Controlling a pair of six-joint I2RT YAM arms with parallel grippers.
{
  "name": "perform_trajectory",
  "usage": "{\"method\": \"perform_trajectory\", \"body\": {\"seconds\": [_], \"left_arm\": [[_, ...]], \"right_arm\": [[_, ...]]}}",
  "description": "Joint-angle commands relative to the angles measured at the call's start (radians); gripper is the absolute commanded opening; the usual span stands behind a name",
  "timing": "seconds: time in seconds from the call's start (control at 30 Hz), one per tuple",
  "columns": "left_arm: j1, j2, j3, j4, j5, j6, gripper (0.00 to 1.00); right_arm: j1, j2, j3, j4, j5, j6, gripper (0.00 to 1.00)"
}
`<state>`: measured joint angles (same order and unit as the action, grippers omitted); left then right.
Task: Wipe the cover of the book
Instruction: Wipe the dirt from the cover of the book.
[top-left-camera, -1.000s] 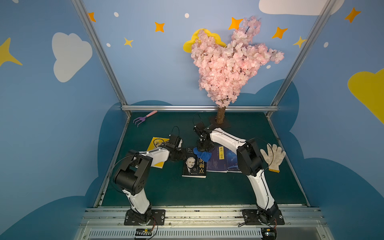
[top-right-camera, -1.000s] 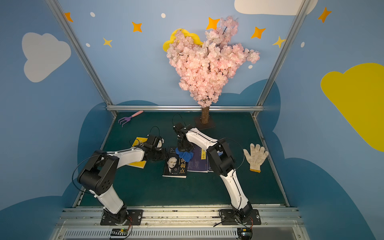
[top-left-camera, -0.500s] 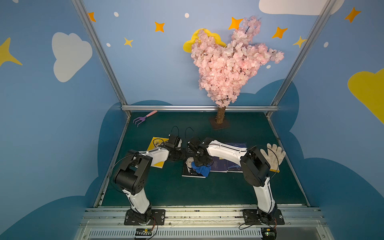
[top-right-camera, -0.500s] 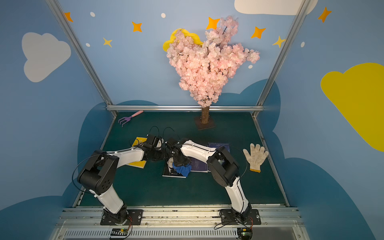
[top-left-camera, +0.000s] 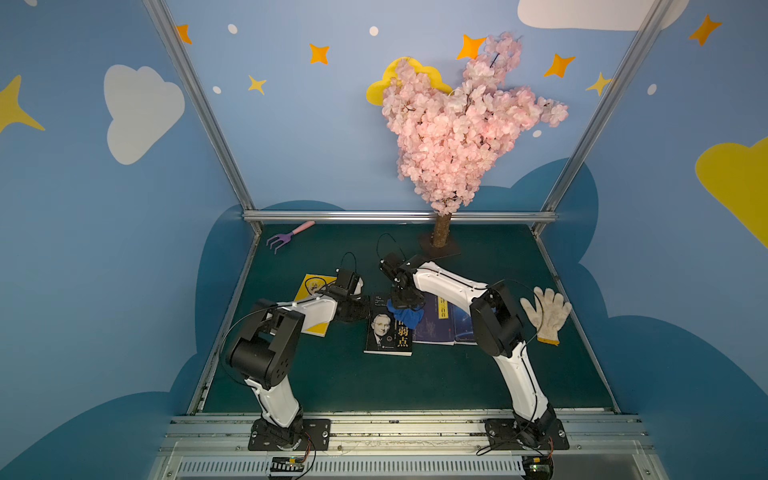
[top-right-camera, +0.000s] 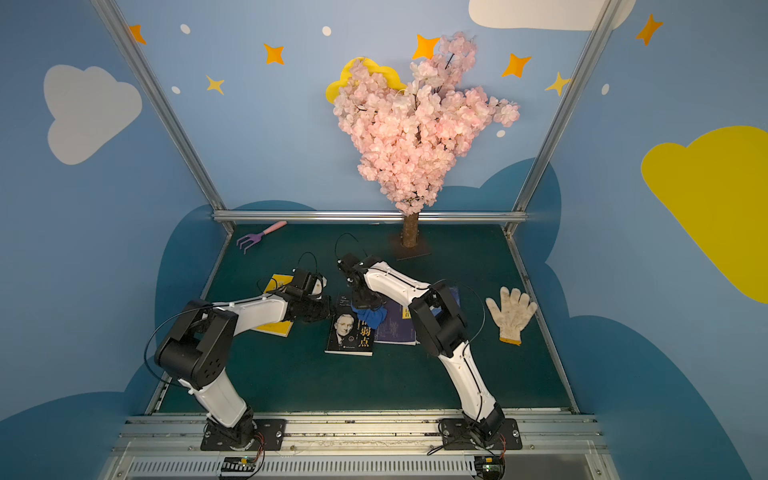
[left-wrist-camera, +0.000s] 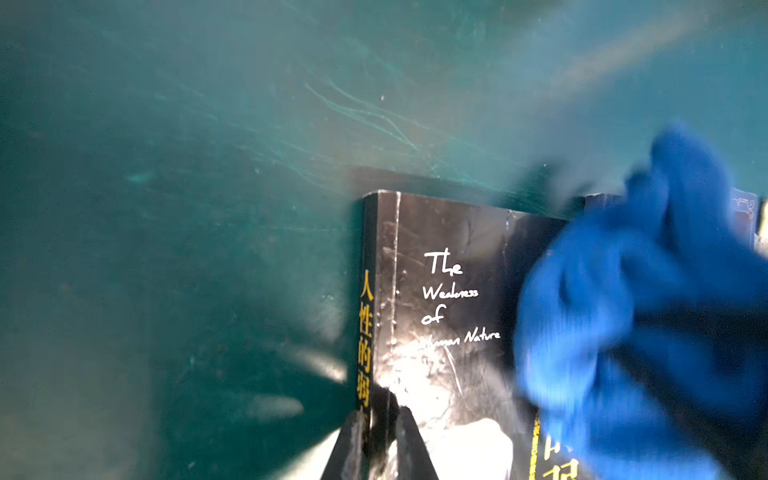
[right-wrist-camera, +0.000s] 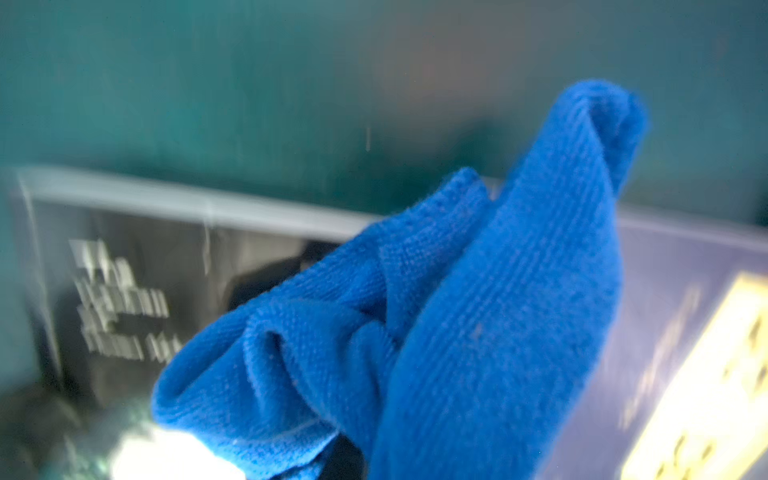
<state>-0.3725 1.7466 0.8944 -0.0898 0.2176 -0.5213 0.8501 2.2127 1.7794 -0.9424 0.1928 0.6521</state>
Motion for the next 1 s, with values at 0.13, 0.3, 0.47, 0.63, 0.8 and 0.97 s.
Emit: {"method": "perform_trajectory", "body": {"seconds": [0.13, 0.3, 0.47, 0.63, 0.8, 0.97], "left_arm": [[-0.013, 0.056, -0.028, -0.05, 0.046, 0.001, 0.17], [-0.014, 0.053, -0.038, -0.047, 0.037, 0.0, 0.17], [-0.013, 0.05, -0.04, -0.037, 0.056, -0.005, 0.17], [-0.011, 0.039, -0.044, -0.047, 0.037, 0.001, 0.17], [-0.012, 0.041, -0.038, -0.056, 0.028, 0.005, 0.16], [-0.011, 0.039, -0.041, -0.045, 0.048, -0.001, 0.13]], "right_arm": [[0.128, -0.063, -0.333, 0.016, -0.041, 0.061, 0.0], [-0.001, 0.027, -0.179, -0.002, -0.082, -0.004, 0.0], [-0.085, 0.224, 0.2, -0.158, -0.097, -0.046, 0.0], [-0.075, 0.267, 0.307, -0.205, -0.12, -0.067, 0.0], [0.021, 0.106, -0.018, -0.06, -0.162, -0.028, 0.0], [0.13, -0.019, -0.252, 0.01, -0.126, 0.042, 0.0]]}}
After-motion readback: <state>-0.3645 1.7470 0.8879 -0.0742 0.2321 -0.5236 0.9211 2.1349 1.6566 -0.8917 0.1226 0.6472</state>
